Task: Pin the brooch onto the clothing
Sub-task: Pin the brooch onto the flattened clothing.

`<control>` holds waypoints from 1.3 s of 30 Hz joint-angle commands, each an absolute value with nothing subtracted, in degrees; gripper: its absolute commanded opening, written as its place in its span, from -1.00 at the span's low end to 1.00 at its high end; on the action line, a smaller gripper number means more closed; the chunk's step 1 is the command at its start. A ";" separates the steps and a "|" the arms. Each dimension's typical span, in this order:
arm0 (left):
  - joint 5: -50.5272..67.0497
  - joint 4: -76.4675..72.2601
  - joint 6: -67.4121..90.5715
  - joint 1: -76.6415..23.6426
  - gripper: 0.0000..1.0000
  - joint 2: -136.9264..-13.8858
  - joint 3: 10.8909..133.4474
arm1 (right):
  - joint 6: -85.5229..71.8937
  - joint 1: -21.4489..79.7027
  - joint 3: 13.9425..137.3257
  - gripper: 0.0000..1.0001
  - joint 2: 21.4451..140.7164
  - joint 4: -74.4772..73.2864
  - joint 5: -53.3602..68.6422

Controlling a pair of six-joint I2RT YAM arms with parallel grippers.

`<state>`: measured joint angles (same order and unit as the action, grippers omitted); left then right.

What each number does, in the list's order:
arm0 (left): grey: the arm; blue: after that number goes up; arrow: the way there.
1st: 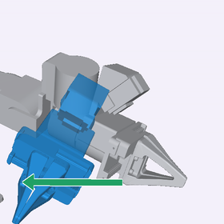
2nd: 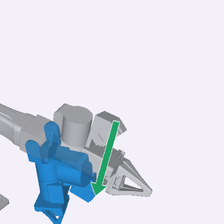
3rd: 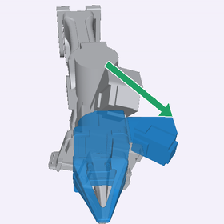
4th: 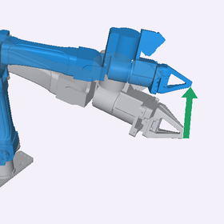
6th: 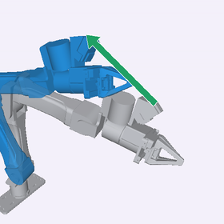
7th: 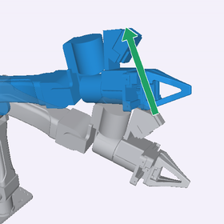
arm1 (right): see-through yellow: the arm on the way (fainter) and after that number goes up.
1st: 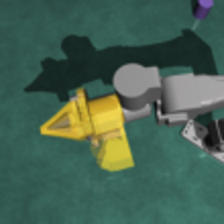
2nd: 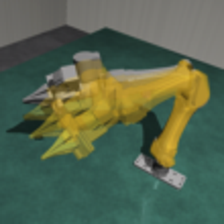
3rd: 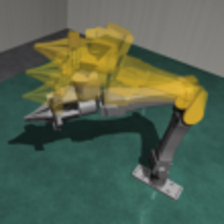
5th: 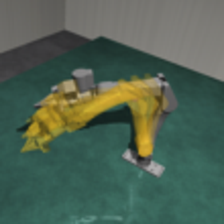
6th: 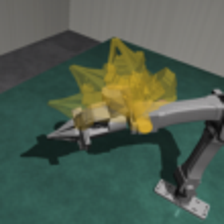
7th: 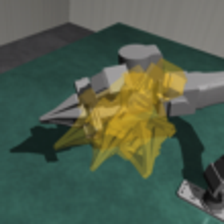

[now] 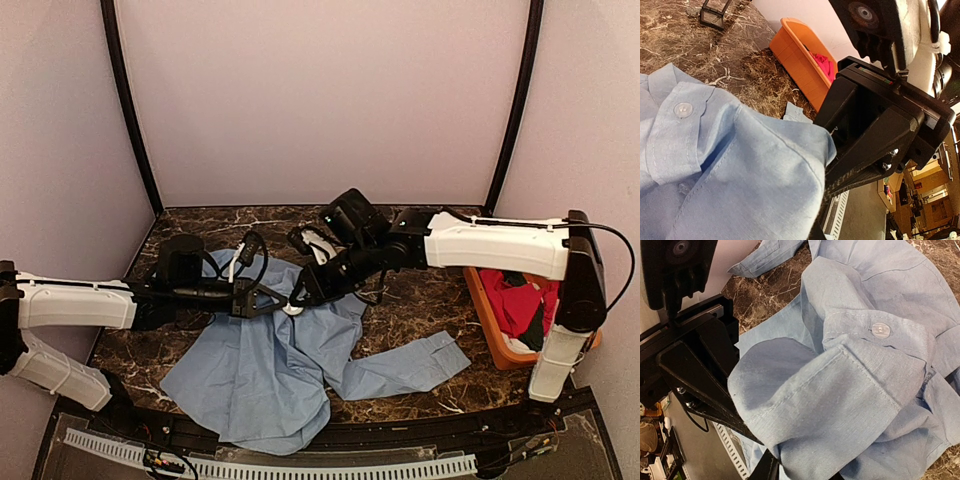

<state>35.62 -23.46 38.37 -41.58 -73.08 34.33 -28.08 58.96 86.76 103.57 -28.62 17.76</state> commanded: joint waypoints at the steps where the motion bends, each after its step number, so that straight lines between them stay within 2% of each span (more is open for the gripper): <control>1: 39.83 -31.65 39.10 -42.71 -0.99 -70.66 34.72 | -27.61 59.33 84.29 -0.60 102.82 -15.22 16.33; 12: 39.74 -31.82 39.45 -42.66 -0.99 -70.65 34.54 | -26.56 59.35 79.82 -0.60 100.79 -7.68 15.44; 22: 39.65 -31.42 39.40 -42.59 -0.99 -70.91 34.80 | -31.85 59.27 80.22 -0.57 100.75 -3.77 21.75; 39: 39.49 -30.85 38.68 -42.62 -0.99 -70.93 35.06 | -34.84 57.38 83.25 -0.36 98.24 -11.79 33.54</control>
